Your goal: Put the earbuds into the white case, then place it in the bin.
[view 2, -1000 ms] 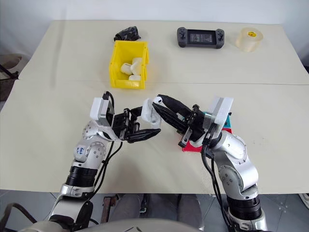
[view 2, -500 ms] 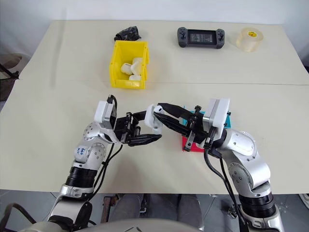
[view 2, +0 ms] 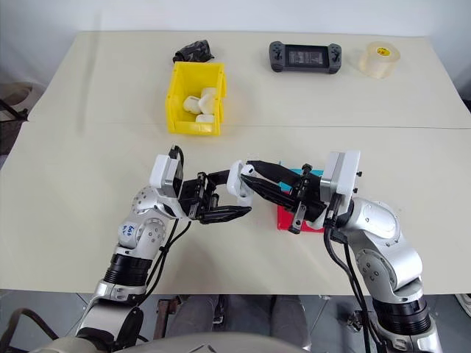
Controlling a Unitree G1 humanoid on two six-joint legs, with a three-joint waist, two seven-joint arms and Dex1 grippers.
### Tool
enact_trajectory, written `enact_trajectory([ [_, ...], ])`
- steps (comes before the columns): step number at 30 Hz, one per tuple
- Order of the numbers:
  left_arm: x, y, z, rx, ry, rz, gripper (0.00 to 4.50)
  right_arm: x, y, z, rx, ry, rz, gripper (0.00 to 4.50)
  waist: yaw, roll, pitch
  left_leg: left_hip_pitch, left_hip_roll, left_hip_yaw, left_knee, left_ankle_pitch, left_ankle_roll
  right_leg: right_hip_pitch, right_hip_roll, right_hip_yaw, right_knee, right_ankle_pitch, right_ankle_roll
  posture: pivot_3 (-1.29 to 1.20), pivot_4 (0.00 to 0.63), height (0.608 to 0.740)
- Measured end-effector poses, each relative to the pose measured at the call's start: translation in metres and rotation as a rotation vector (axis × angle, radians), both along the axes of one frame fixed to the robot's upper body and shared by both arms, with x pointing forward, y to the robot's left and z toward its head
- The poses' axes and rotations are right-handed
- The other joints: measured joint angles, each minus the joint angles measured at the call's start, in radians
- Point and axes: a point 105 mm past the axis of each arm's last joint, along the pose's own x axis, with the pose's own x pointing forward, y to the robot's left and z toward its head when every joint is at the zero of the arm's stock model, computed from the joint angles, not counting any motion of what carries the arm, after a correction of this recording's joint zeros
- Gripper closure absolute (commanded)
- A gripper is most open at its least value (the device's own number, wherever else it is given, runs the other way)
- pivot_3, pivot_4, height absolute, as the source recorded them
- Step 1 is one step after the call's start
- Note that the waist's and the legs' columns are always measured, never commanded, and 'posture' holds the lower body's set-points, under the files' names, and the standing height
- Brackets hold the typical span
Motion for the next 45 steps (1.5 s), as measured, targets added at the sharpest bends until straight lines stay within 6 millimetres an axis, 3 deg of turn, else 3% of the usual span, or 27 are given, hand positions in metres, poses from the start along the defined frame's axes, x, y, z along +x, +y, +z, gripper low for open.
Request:
enact_trajectory([
  [45,0.002,-0.005,0.007,-0.024,-0.006,0.012,1.76,0.000,-0.013,0.007,0.072,0.047,-0.027,3.99,0.001,0.000,0.000,0.000,0.000,0.000,0.000,0.000,0.000,0.000,0.000,0.000,-0.001,0.000,0.000,0.00,0.150,0.740],
])
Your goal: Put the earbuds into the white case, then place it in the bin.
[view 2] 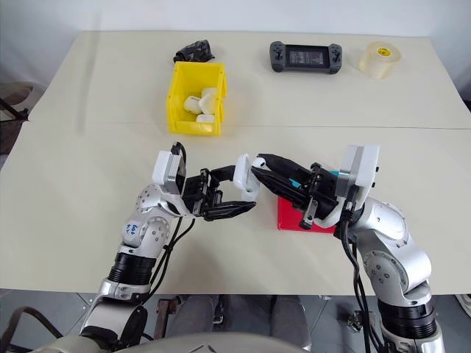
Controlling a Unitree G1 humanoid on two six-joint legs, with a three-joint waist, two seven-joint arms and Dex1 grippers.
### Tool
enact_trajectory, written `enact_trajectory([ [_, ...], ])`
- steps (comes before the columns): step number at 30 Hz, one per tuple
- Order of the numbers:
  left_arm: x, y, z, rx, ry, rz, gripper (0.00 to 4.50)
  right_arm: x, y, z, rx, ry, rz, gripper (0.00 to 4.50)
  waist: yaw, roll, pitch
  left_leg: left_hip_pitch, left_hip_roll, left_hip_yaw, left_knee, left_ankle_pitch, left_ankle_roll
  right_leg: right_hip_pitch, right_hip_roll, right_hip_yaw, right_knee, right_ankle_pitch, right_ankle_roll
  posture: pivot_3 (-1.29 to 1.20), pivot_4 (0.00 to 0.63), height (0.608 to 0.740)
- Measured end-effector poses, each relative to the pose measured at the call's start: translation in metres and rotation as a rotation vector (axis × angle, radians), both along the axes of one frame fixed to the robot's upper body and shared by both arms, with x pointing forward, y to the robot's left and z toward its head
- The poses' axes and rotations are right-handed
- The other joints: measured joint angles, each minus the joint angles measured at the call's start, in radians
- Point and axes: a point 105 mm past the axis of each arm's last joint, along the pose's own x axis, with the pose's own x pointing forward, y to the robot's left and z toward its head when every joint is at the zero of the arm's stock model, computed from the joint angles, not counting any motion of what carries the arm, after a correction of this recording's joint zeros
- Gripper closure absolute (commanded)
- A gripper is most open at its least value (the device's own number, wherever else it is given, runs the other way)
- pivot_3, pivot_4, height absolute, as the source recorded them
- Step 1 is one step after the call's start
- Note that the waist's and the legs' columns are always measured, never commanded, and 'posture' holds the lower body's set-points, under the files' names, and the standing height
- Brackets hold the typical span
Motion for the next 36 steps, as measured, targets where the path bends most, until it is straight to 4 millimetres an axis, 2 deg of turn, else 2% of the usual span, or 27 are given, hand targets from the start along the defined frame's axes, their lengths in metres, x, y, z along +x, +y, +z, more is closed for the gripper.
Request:
enact_trajectory([
  [9,0.000,-0.001,0.002,-0.001,-0.008,-0.002,1.76,-0.001,-0.001,0.001,-0.004,-0.008,-0.004,3.99,0.000,0.000,0.000,0.000,0.000,0.000,0.000,0.000,0.000,0.000,0.000,0.000,0.000,0.000,0.000,0.00,0.150,0.740],
  [18,0.001,0.004,0.006,-0.008,-0.024,0.015,1.76,0.004,0.007,0.008,0.005,-0.027,0.031,3.99,0.000,0.000,0.000,0.000,0.000,0.000,0.000,0.000,0.000,0.000,0.000,0.000,0.000,0.000,0.000,0.00,0.150,0.740],
  [36,0.000,0.007,0.006,-0.010,-0.039,0.011,1.76,0.009,0.014,0.003,-0.012,-0.009,0.062,3.99,0.000,0.000,0.000,0.000,0.000,0.000,0.000,0.000,0.000,0.000,0.000,0.000,0.000,0.000,0.000,0.00,0.150,0.740],
])
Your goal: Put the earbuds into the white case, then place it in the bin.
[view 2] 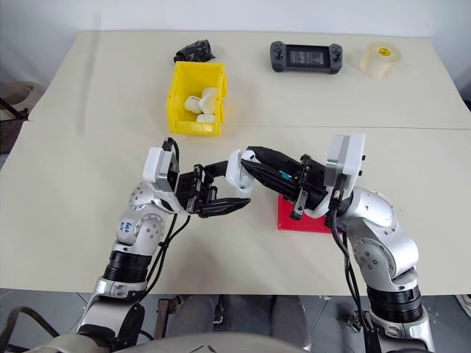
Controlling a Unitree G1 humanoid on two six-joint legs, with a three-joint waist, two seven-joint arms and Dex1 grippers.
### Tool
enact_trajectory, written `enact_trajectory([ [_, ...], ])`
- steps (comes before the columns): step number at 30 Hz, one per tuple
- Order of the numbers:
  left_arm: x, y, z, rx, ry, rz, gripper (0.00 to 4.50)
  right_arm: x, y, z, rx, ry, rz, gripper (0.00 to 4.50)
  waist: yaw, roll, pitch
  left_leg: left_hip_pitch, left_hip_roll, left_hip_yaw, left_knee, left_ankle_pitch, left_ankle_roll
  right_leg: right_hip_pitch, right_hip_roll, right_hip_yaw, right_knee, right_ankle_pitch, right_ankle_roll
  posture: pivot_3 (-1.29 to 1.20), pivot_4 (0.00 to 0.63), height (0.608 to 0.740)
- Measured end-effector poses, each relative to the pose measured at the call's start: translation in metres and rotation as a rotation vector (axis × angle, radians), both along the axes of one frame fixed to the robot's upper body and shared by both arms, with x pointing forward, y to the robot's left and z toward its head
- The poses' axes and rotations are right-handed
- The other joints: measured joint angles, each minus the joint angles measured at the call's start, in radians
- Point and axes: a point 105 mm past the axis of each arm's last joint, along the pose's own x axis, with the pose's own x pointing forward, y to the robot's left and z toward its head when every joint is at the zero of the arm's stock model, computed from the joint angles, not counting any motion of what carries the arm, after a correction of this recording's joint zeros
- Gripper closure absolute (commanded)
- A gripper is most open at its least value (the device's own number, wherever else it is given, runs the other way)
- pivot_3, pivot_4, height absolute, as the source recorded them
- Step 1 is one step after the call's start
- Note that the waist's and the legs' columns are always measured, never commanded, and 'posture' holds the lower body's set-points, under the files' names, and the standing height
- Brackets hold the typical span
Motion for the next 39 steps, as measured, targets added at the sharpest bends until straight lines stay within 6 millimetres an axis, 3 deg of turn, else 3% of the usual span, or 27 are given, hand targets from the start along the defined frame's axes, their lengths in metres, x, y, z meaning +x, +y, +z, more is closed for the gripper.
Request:
enact_trajectory([
  [4,0.002,-0.002,-0.003,-0.005,0.017,-0.002,1.76,0.002,-0.002,-0.002,-0.021,0.033,0.005,3.99,0.000,0.000,0.000,0.000,0.000,0.000,0.000,0.000,0.000,0.000,0.000,0.000,0.000,0.000,0.000,0.00,0.150,0.740],
  [16,0.006,0.005,0.003,-0.048,-0.007,0.047,1.76,0.001,-0.010,-0.005,-0.038,0.111,0.023,0.04,0.001,0.000,0.000,0.000,0.000,0.000,0.000,0.000,0.000,0.000,0.000,0.000,-0.001,0.000,0.000,0.00,0.150,0.740],
  [18,0.006,0.005,0.003,-0.044,-0.017,0.050,1.76,0.001,-0.019,-0.006,-0.073,0.099,-0.015,0.04,0.004,0.000,0.000,-0.001,-0.001,0.000,0.000,0.000,0.000,0.000,0.000,-0.001,-0.001,0.000,0.000,0.00,0.150,0.740],
  [21,0.005,0.011,0.000,-0.022,-0.050,0.066,1.76,0.002,-0.055,-0.017,-0.175,0.117,-0.142,0.04,0.007,0.000,0.000,-0.001,-0.001,0.000,0.000,-0.001,0.001,0.001,-0.001,-0.001,-0.004,0.000,0.000,0.00,0.150,0.740],
  [25,0.002,0.021,-0.015,0.009,-0.023,0.095,1.76,-0.004,-0.123,-0.046,-0.365,0.175,-0.321,0.04,0.006,0.000,0.000,-0.001,0.000,0.005,-0.001,-0.001,0.001,0.002,0.000,-0.003,-0.005,0.000,0.000,0.00,0.150,0.740],
  [31,-0.010,0.026,-0.019,0.023,-0.033,0.113,1.76,0.004,-0.173,-0.056,-0.488,0.167,-0.429,0.04,-0.006,0.000,0.000,0.003,0.001,0.005,0.000,0.000,0.002,0.004,0.000,0.001,-0.005,0.000,0.000,0.00,0.150,0.740],
  [34,-0.014,0.026,-0.023,0.023,-0.019,0.124,1.76,0.020,-0.177,-0.056,-0.557,0.160,-0.429,0.04,-0.008,0.001,0.001,0.003,0.002,0.005,0.000,0.000,0.002,0.003,-0.001,0.002,-0.006,0.000,0.000,0.00,0.150,0.740],
  [39,-0.019,0.020,-0.021,0.013,-0.022,0.123,1.76,0.058,-0.166,-0.043,-0.678,0.174,-0.450,0.04,-0.003,0.002,0.001,0.002,0.003,0.003,0.000,0.000,0.001,0.002,-0.001,0.001,-0.007,0.001,0.000,0.00,0.150,0.740],
])
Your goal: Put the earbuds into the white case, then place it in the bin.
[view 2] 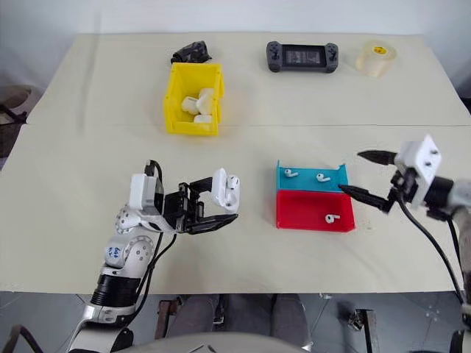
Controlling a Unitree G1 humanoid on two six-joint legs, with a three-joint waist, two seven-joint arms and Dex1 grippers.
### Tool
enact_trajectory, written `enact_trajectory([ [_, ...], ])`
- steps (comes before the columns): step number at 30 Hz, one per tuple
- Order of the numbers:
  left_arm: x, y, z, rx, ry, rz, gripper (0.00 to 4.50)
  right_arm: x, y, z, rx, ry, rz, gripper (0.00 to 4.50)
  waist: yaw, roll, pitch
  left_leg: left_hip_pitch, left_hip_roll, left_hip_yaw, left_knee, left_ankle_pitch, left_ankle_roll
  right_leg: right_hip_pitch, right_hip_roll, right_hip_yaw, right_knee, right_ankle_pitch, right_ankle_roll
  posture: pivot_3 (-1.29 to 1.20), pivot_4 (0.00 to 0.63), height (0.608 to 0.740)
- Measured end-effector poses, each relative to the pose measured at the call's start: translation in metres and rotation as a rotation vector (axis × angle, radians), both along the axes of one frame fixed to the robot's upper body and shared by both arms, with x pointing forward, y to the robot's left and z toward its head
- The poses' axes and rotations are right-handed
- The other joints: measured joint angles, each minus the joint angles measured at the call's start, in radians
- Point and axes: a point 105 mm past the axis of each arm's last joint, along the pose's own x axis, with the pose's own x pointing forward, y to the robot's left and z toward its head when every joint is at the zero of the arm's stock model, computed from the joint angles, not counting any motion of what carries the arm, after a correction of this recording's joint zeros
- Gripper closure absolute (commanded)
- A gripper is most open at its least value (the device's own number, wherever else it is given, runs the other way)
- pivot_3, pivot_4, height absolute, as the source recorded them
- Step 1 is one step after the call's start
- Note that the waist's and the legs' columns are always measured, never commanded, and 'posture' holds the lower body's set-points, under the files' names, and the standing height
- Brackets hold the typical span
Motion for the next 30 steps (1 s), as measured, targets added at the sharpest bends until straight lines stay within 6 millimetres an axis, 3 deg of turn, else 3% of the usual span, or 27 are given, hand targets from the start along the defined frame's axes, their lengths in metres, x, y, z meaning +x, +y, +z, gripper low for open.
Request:
enact_trajectory([
  [4,-0.001,-0.003,0.001,-0.009,-0.001,0.005,1.76,0.020,0.018,0.003,-0.115,0.094,0.065,0.04,0.004,0.000,0.000,-0.002,-0.001,-0.002,0.000,0.000,0.000,0.000,0.000,-0.001,0.000,0.000,0.000,0.00,0.150,0.740],
  [12,-0.003,-0.010,0.001,-0.021,0.003,0.002,1.76,0.053,0.016,-0.014,-0.399,0.202,0.078,0.04,0.000,0.000,0.000,-0.005,-0.003,-0.003,0.000,0.000,0.000,-0.001,0.000,-0.003,-0.001,0.000,0.001,0.00,0.150,0.740],
  [22,-0.004,-0.015,0.001,-0.029,0.007,-0.009,1.76,0.059,0.020,-0.035,-0.477,0.258,0.151,0.04,0.001,0.000,0.000,-0.005,-0.003,-0.003,0.000,0.000,0.000,-0.001,0.000,-0.004,0.000,0.000,0.001,0.00,0.150,0.740],
  [25,-0.004,-0.015,0.001,-0.029,0.006,-0.010,1.76,0.059,0.022,-0.035,-0.488,0.251,0.167,0.65,0.000,0.000,0.000,-0.004,-0.003,-0.003,0.000,0.000,0.000,-0.001,0.000,-0.004,0.000,0.000,0.001,0.00,0.150,0.740],
  [30,-0.004,-0.015,0.002,-0.028,0.004,-0.011,1.76,0.059,0.026,-0.037,-0.491,0.245,0.194,2.29,0.000,0.000,0.000,-0.004,-0.003,-0.003,0.001,0.000,0.000,0.000,0.000,-0.004,0.000,0.000,0.001,0.00,0.150,0.740],
])
